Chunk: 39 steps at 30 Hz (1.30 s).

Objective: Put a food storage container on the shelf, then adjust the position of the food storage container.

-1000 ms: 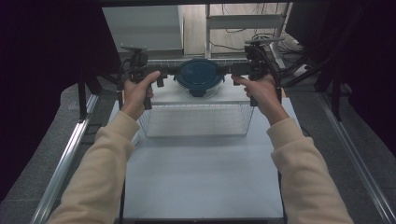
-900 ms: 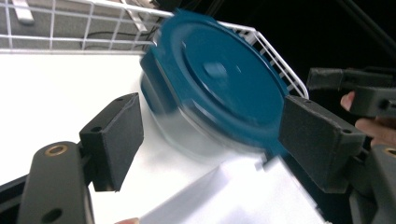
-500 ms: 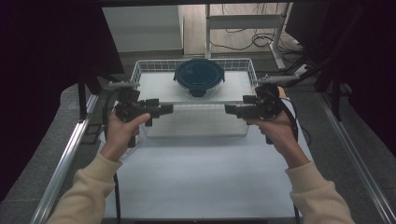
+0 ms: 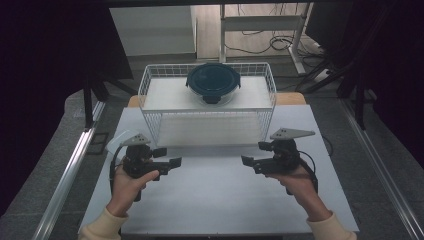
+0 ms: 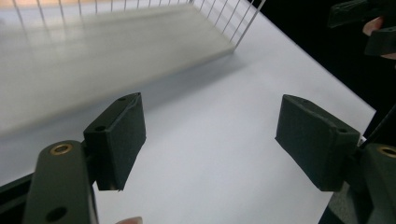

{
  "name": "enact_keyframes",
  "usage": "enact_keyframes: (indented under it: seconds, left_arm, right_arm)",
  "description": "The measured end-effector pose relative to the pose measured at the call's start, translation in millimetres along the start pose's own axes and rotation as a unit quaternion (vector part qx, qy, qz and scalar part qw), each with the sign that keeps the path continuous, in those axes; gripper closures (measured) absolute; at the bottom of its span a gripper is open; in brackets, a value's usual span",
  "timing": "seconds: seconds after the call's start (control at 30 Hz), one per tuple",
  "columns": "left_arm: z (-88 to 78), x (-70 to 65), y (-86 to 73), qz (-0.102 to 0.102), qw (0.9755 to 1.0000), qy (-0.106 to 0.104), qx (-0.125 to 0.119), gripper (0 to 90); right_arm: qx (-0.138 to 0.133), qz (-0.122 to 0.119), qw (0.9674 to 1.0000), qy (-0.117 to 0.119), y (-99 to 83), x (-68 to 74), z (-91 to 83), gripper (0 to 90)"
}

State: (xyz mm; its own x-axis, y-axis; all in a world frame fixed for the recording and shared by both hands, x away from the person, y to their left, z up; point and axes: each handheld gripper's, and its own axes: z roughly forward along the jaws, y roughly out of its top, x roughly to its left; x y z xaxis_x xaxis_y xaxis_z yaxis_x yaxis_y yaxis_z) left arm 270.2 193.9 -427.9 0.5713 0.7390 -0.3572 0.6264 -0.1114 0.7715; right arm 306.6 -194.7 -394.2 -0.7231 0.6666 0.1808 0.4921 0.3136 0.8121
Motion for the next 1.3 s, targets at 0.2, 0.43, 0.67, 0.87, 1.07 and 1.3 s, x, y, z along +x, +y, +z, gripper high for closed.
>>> enact_keyframes:
  seconds: [0.2,0.43,0.67,0.87,1.07,1.3]
  left_arm:
    - [0.3,3.6,-23.3,0.002,0.9999,0.009,0.006,24.1]
    - [9.3,7.9,-39.6,0.0,0.9995,0.009,0.03,24.4]
    - [14.7,9.3,-47.2,-0.002,0.999,0.012,0.044,24.4]
    - [12.2,5.5,-47.5,-0.001,0.9991,0.015,0.04,24.3]
    - [12.8,7.6,-47.9,-0.002,0.999,0.015,0.042,24.5]
    - [-0.6,15.6,-44.7,-0.002,0.9988,0.034,0.035,25.2]
  right_arm:
    - [0.015,0.006,0.9999,-0.001,-24.6,3.4,8.5,17.0]
    - [0.043,0.011,0.999,-0.001,-45.2,7.0,20.8,17.5]
    - [0.053,0.017,0.9985,-0.002,-57.2,6.8,23.0,18.4]
    - [0.058,0.017,0.9982,-0.001,-62.8,7.8,23.1,18.5]
    - [0.061,0.019,0.998,0.0,-62.4,6.7,27.0,18.6]
    - [0.068,0.016,0.9976,0.002,-61.9,9.6,31.3,18.6]
